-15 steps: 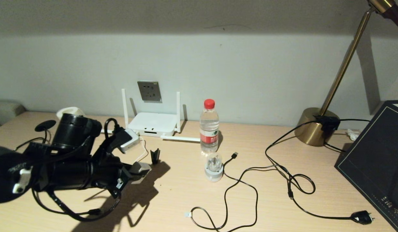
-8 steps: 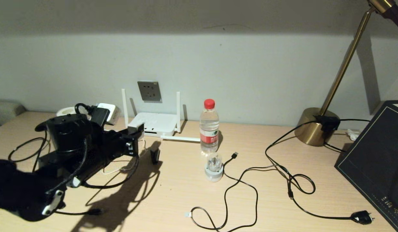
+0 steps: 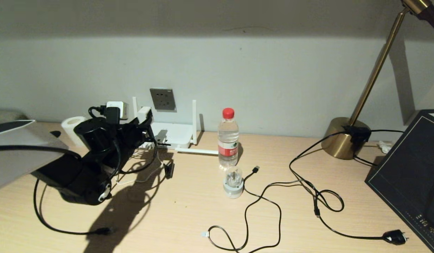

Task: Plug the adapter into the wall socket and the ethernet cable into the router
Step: Plug plug into socket

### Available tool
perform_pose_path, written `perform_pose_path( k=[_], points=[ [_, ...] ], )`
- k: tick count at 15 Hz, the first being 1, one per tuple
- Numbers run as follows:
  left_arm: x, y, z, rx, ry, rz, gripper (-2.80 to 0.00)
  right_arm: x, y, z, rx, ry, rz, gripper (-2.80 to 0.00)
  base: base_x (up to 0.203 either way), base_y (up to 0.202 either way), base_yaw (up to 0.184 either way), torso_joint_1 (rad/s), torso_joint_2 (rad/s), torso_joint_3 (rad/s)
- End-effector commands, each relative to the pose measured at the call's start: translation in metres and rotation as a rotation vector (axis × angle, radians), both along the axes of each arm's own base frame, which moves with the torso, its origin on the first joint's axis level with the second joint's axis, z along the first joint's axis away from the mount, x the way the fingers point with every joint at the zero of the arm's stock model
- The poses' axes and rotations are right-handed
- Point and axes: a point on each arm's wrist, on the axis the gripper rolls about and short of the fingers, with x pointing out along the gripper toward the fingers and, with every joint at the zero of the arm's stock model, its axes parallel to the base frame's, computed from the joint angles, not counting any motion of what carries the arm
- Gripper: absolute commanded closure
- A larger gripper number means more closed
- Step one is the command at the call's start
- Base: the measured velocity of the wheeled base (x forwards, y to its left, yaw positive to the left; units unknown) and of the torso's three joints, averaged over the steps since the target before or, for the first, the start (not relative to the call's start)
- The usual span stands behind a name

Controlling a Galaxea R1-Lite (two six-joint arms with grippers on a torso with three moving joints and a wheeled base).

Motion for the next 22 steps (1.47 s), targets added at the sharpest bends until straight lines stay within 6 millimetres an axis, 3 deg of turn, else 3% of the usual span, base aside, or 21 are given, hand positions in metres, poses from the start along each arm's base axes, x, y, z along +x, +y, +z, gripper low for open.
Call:
perform_pose_path(
  k=[1,22],
  points=[
    [0.015,0.006,-0.016,0.006,0.013,-0.003,0.0,0.0,0.0,0.0,-0.001,0.001,0.0,0.0,0.0,0.0,0.0,0.0,0.0,0.0],
    [0.053,0.002,-0.004,-0.021,-0.073,-0.066,0.0,0.0,0.0,0.0,0.0,0.001,0.0,0.0,0.0,0.0,0.0,0.0,0.0,0.0]
  ],
)
